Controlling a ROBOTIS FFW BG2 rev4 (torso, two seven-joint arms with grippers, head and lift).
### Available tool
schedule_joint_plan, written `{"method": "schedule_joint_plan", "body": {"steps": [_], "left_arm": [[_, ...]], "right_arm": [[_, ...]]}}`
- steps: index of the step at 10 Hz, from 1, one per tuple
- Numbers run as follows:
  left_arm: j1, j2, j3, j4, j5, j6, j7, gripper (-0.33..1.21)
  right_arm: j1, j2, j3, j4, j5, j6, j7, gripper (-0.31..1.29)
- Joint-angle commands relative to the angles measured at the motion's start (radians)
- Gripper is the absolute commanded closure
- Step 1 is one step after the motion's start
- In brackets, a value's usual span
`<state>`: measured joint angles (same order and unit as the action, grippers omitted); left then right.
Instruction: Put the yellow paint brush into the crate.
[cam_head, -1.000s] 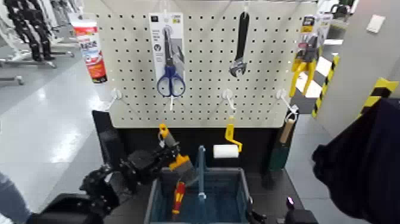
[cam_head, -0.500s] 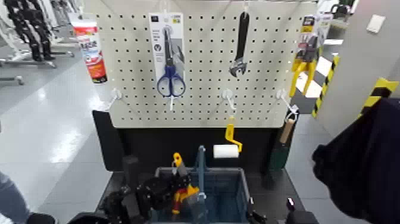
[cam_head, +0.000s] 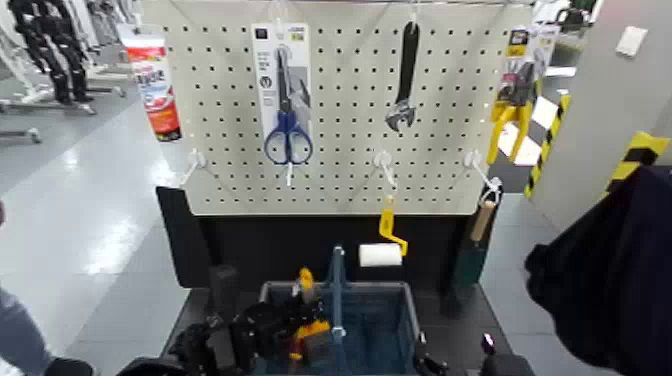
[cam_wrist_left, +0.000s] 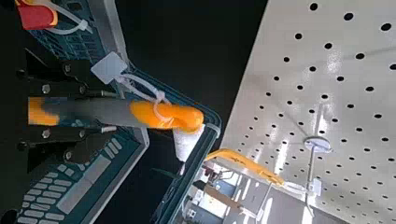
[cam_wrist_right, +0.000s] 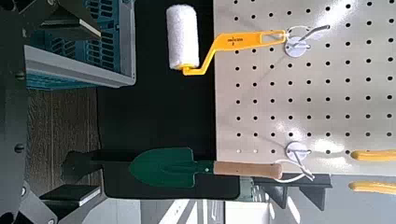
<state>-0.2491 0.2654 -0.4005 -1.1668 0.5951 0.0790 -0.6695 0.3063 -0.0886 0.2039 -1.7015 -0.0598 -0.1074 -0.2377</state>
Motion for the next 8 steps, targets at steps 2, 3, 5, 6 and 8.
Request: {"method": "schedule_joint_plan", "body": {"steps": [2,3,5,6,8], "left_arm": [[0.013,0.003,0.012,-0.042,-0.009,-0.035,-0.004,0.05],[0.021,0.003,0.026,-0.074,-0.021,-0.035,-0.002,0.05],[0.047,0.008,0.069,-0.159,-0.054,-0.025,0.008,0.05],[0.064,0.009,0.092,-0.208,-0.066,-0.016,0.014,0.05],[0.108,0.012,0.149,-0.298,-0.104,0.013,0.034,0.10]], "right_arm": [[0.000,0.000,-0.001,0.000,-0.002,0.002,0.000,0.14],[0.002,0.000,-0.001,-0.001,-0.002,0.003,0.000,0.14],[0.002,0.000,-0.001,-0.001,-0.002,0.005,0.000,0.14],[0.002,0.000,-0.003,-0.001,-0.002,0.006,0.000,0.14],[0.004,0.001,-0.003,-0.003,-0.002,0.008,-0.002,0.14]]}}
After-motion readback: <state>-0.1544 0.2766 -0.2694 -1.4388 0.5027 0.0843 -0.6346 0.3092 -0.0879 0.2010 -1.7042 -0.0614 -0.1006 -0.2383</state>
